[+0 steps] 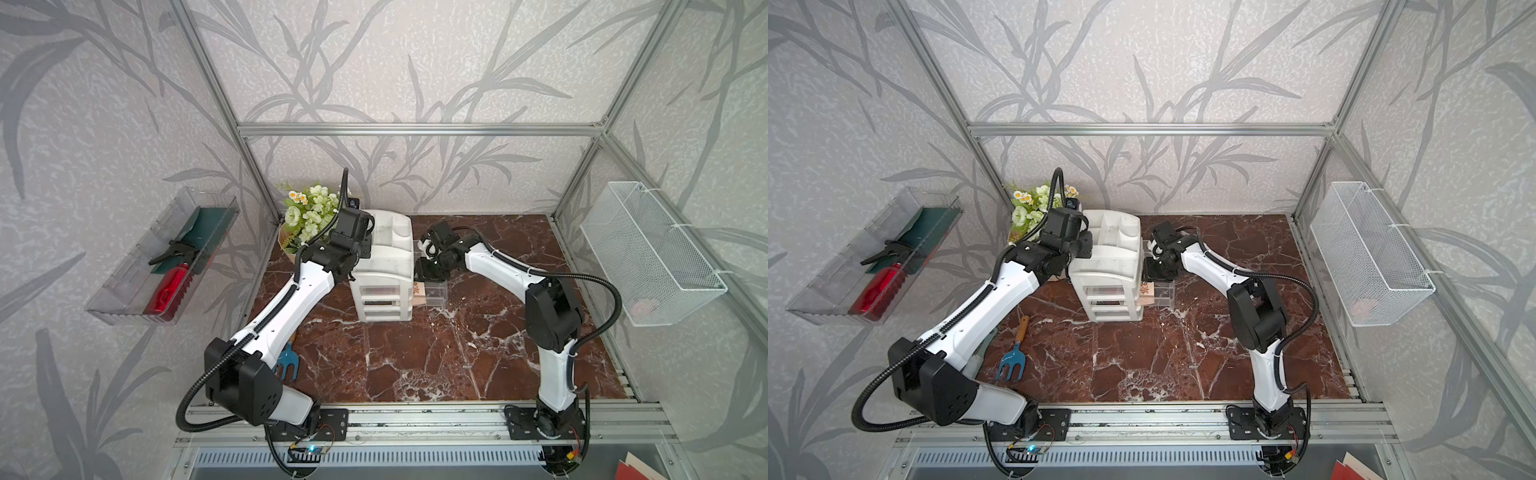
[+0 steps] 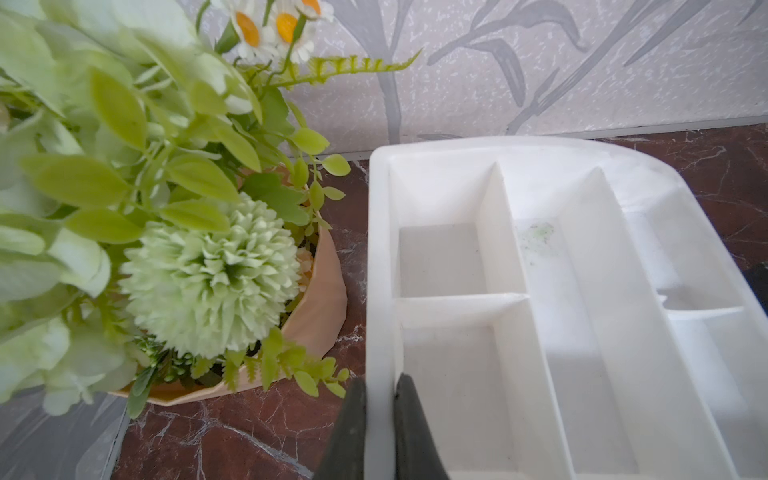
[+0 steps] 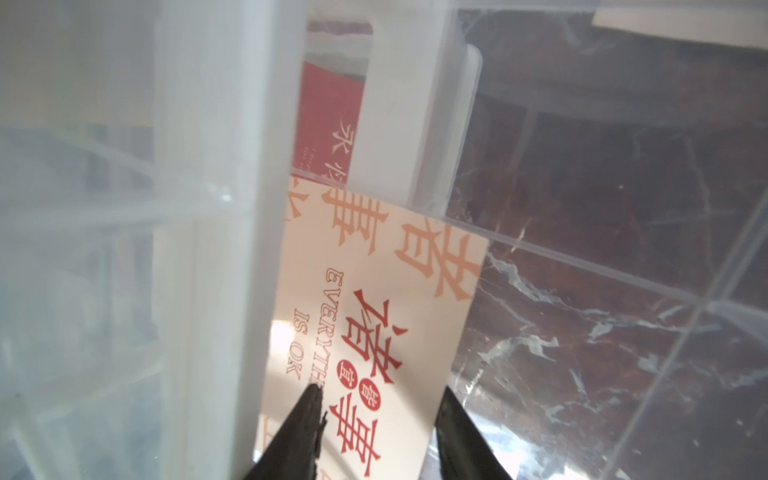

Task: Take the postcards out of the drawer
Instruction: Pick up the postcard from the drawer.

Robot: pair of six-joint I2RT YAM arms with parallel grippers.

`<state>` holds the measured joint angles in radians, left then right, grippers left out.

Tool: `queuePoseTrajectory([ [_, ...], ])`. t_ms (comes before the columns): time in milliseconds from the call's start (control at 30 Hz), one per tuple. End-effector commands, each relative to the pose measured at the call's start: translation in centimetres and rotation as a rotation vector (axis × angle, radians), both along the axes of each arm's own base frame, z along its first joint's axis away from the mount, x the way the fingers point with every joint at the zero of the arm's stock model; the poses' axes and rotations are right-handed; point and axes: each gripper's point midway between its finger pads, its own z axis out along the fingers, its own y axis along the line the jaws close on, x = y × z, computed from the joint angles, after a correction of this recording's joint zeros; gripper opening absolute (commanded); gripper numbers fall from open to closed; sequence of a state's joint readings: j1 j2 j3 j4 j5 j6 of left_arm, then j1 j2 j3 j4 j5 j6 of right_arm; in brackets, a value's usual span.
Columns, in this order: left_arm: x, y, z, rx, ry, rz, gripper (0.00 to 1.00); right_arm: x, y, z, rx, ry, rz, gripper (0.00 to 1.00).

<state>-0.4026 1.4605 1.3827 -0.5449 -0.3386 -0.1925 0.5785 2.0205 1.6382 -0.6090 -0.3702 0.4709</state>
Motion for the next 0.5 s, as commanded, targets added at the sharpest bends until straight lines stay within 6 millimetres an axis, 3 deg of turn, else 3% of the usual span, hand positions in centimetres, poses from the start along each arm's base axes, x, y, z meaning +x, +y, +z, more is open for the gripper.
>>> queuePoseTrajectory([
  [0,-3.1,1.3,-7.9,0.109,0.286,-0.009,0.0,-0.1,1.0,2.7,0.115,-0.029,0.008,0.41],
  [467,-3.4,0.8,-6.8,0.065,0.263,-0.029,0.0,-0.4,1.5,3.3,0.255,-0.007,0.01,0.25],
])
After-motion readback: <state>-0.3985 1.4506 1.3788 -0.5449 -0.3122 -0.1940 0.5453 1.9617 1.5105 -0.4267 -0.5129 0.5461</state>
